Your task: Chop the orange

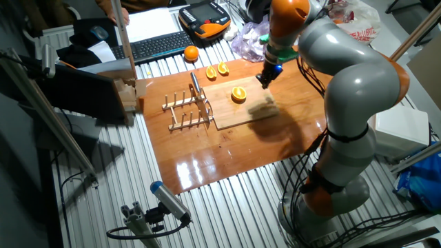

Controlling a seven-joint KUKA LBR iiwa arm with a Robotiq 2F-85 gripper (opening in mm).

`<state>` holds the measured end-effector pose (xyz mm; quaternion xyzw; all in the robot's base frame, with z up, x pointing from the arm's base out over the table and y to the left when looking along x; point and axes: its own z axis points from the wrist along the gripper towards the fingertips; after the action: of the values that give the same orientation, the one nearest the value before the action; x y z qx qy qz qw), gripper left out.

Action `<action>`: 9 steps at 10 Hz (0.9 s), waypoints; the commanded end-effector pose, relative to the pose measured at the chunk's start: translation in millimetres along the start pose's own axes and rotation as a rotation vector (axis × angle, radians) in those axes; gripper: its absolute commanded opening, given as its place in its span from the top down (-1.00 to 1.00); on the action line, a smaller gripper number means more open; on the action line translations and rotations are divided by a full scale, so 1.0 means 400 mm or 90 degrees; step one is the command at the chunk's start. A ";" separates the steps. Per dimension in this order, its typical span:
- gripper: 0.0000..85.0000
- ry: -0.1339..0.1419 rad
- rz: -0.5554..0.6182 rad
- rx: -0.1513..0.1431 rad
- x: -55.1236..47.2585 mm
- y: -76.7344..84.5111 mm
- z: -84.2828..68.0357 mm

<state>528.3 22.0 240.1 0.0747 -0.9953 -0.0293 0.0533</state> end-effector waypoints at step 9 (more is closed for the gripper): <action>1.00 -0.018 0.043 -0.042 -0.023 0.220 0.111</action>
<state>519.7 111.7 201.2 0.0412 -0.9962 -0.0624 0.0451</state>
